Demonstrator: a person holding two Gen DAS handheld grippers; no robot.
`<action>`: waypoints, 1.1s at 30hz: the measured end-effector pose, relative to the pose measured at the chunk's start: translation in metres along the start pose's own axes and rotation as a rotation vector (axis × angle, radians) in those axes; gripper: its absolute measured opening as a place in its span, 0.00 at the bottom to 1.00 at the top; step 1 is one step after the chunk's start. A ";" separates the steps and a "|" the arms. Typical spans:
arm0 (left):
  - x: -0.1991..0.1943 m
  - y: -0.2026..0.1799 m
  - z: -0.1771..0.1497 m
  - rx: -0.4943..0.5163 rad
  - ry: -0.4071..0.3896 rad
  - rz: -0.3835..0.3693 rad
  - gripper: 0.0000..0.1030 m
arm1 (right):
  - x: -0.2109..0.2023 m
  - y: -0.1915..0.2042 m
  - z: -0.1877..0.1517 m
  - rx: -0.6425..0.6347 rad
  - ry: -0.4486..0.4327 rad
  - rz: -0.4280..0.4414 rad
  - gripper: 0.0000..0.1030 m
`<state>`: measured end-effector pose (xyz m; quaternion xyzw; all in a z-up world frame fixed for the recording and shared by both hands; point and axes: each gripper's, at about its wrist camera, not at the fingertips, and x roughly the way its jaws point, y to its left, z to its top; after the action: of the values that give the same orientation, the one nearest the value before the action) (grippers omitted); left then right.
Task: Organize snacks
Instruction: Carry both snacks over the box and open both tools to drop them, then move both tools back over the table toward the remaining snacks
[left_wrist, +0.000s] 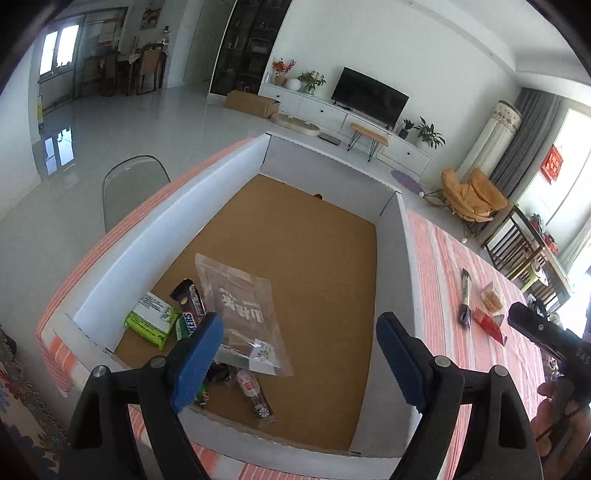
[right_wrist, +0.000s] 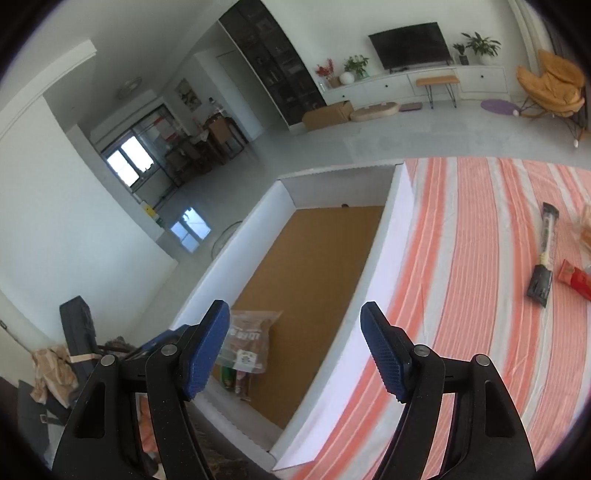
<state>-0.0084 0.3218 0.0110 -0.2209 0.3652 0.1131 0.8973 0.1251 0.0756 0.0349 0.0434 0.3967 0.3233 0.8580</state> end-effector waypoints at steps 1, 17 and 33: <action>0.002 -0.015 -0.004 0.027 0.017 -0.033 0.82 | 0.002 -0.022 -0.013 0.000 0.004 -0.090 0.74; 0.151 -0.297 -0.131 0.578 0.322 -0.228 0.95 | -0.077 -0.286 -0.136 0.331 -0.027 -0.825 0.74; 0.232 -0.334 -0.114 0.622 0.201 -0.105 1.00 | -0.082 -0.302 -0.145 0.418 -0.036 -0.819 0.83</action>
<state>0.2090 -0.0164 -0.1204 0.0351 0.4569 -0.0724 0.8859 0.1409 -0.2371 -0.1105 0.0608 0.4231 -0.1302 0.8946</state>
